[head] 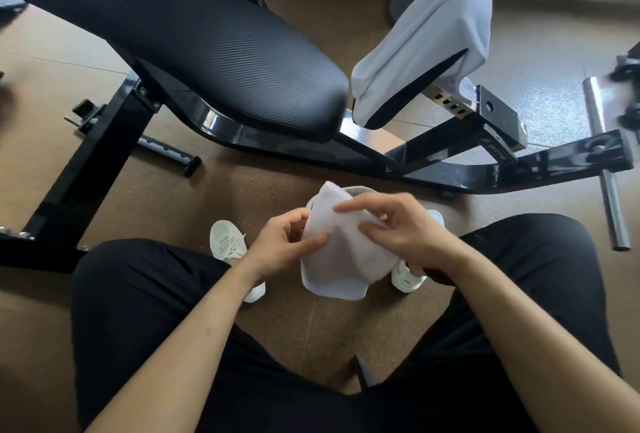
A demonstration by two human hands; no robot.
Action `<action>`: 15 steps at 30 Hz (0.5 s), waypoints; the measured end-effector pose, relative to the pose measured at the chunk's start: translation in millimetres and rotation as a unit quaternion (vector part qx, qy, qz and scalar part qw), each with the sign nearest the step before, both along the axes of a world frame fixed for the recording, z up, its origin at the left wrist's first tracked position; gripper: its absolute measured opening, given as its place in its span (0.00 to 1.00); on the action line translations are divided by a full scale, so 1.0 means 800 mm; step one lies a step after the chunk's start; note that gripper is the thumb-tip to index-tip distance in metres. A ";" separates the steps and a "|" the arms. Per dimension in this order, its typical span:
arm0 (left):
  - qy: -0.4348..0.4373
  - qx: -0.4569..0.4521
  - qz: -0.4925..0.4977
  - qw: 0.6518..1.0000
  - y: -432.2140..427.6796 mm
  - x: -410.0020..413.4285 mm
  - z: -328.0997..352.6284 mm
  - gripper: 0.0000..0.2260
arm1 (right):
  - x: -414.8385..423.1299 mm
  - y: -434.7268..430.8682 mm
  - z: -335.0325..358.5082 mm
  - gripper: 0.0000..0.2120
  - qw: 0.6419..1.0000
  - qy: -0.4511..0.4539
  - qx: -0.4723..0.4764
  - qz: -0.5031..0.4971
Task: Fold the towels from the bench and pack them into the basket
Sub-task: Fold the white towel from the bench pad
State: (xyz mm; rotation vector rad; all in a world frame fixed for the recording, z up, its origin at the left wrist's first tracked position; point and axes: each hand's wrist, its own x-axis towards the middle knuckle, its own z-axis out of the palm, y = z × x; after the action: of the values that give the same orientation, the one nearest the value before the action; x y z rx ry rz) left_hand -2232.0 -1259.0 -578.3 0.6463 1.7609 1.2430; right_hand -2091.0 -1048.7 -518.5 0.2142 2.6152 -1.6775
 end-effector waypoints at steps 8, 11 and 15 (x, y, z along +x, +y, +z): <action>0.108 -0.099 -0.052 0.988 0.004 0.009 -0.028 0.18 | 0.029 0.040 0.001 0.21 0.994 0.007 -0.016 -0.109; 0.130 -0.117 -0.061 0.983 0.005 0.009 -0.040 0.10 | 0.042 0.054 -0.006 0.24 0.991 -0.007 0.005 -0.135; 0.139 -0.130 -0.080 0.978 0.005 0.013 -0.044 0.12 | 0.056 0.082 -0.018 0.25 0.979 -0.011 0.024 -0.203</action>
State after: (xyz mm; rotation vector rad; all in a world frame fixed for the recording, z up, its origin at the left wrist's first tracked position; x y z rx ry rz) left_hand -2221.3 -1255.1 -613.1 0.8192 2.0138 0.8239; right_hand -2046.4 -983.4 -533.2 0.8121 2.7332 -1.6970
